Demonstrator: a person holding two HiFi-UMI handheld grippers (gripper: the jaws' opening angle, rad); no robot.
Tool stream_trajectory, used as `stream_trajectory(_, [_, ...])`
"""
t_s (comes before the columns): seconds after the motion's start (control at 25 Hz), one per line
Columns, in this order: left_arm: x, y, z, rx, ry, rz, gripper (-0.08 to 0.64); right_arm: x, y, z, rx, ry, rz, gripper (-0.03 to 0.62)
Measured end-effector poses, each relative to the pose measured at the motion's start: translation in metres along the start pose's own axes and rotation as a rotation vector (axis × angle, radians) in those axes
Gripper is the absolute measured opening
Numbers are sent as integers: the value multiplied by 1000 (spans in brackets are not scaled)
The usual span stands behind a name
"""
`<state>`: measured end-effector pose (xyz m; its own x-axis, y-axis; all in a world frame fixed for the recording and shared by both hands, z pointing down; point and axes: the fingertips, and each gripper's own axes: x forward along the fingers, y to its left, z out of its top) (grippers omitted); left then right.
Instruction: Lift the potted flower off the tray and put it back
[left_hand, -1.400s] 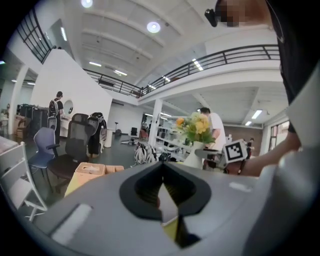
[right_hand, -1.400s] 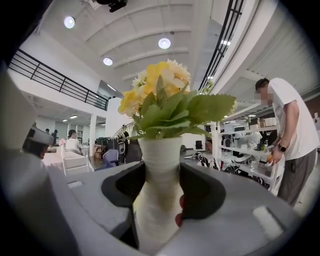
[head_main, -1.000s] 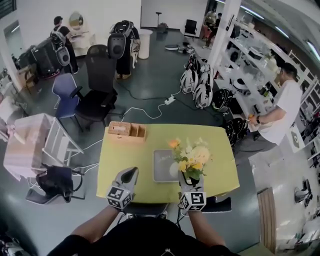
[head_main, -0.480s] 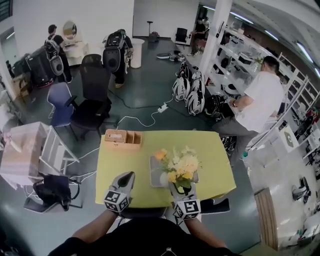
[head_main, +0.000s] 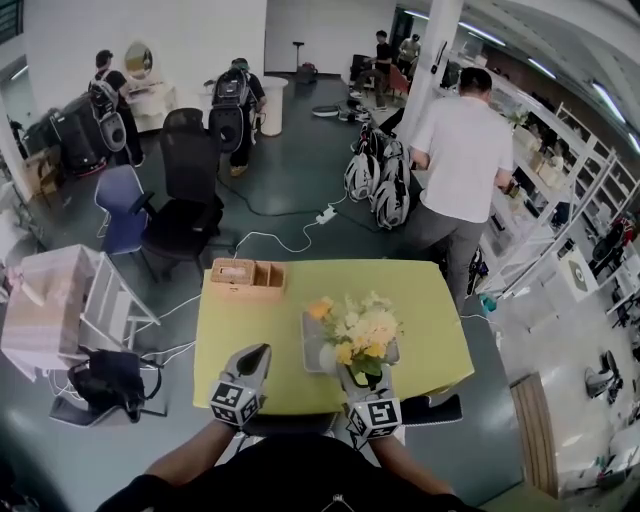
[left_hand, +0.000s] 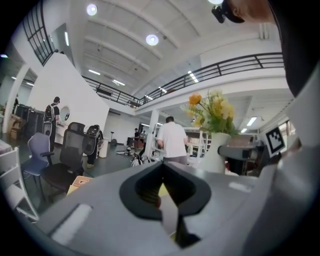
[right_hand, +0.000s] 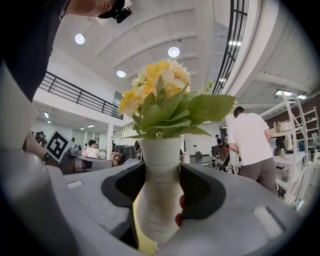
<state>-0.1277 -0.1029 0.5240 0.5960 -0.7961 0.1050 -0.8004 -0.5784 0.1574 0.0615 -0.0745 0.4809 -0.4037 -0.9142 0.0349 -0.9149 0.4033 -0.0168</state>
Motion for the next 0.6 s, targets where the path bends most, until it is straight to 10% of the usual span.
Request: stream_trajectory(0.6, [-7,-4,1,-22,-18,-11,6,-4,3,-2,-6,5,-1,219])
